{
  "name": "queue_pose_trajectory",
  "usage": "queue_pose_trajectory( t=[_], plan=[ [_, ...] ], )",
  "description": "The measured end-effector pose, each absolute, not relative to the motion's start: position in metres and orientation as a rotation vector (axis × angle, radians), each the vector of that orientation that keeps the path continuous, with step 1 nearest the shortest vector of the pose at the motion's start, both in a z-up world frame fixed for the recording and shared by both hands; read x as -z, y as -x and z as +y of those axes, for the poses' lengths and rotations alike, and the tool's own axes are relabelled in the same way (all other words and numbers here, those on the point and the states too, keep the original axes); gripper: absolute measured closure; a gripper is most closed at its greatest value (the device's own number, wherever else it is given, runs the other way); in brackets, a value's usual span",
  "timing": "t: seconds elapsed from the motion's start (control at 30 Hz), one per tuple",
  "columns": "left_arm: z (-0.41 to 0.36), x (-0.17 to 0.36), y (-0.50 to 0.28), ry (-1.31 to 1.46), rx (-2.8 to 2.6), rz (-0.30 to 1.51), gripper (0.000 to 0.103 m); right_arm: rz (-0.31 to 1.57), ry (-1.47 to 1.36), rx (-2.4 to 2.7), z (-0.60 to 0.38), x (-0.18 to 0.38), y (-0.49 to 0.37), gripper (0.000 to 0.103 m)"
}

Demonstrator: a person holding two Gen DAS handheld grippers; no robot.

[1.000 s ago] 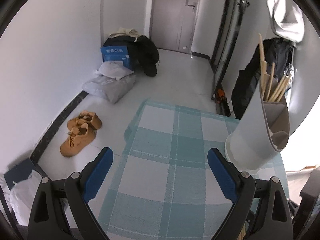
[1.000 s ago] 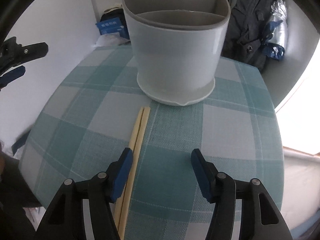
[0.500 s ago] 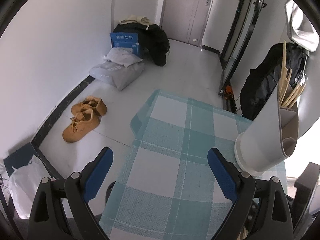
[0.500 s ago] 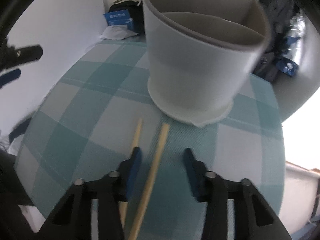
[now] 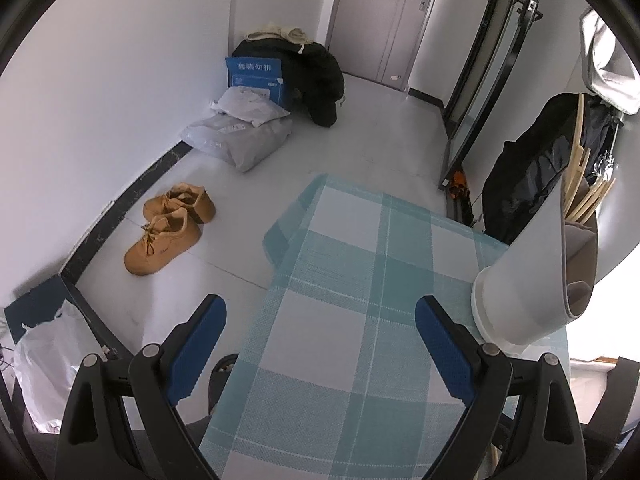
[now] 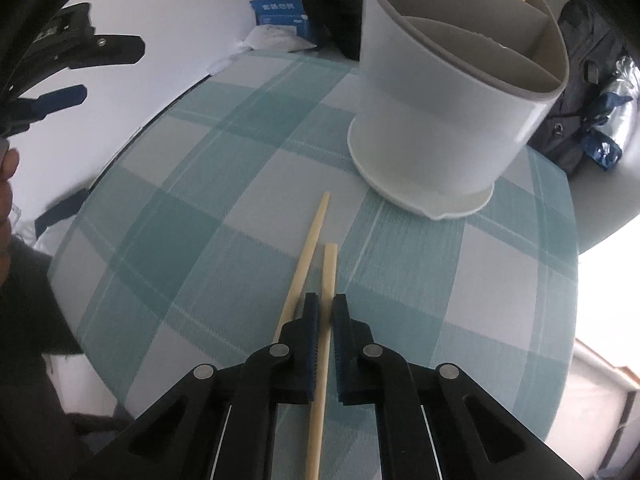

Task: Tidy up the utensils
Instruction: 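Close the right gripper on one of the last chopsticks, then lift the chopstick with the right gripper while the left gripper grasps the last one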

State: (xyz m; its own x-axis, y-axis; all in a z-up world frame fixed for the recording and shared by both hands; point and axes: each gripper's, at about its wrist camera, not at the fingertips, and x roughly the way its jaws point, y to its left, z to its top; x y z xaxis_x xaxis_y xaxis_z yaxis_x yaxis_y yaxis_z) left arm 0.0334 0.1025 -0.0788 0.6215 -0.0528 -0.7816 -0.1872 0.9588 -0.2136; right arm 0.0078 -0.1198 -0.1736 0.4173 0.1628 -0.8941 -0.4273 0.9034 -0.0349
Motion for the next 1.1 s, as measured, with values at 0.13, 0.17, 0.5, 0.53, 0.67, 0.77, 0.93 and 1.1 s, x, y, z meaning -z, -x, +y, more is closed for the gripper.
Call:
queue_pose_trajectory(
  t=[0.13,0.17,0.5,0.53,0.67,0.77,0.93,1.1],
  plan=[
    [0.109,0.08,-0.033,0.303,-0.089,0.903,0.01,1.076,0.273,-0.382,-0.114,0.173,-0.013,0.094],
    [0.111,0.08,-0.033,0.305,-0.097,0.906,0.01,1.073,0.277,-0.381,-0.114,0.173,-0.021,0.093],
    [0.12,0.087,-0.032,0.314,-0.14,0.937,0.01,1.073,0.264,-0.408,-0.102,0.173,-0.04,0.095],
    [0.12,0.089,-0.032,0.313,-0.136,0.942,0.01,1.081,0.251,-0.417,-0.103,0.172,-0.041,0.097],
    [0.113,0.095,-0.033,0.307,-0.108,0.975,0.01,1.04,0.224,-0.429,-0.111,0.16,-0.04,0.097],
    [0.105,0.096,-0.033,0.304,-0.064,0.991,0.01,0.987,0.137,-0.421,-0.133,0.143,-0.028,0.097],
    [0.077,0.104,-0.033,0.301,0.06,1.048,0.01,0.888,-0.09,-0.39,-0.183,0.115,-0.029,0.097],
    [0.041,0.114,-0.03,0.28,0.191,1.128,0.01,0.843,-0.248,-0.344,-0.204,0.098,-0.028,0.097]
  ],
)
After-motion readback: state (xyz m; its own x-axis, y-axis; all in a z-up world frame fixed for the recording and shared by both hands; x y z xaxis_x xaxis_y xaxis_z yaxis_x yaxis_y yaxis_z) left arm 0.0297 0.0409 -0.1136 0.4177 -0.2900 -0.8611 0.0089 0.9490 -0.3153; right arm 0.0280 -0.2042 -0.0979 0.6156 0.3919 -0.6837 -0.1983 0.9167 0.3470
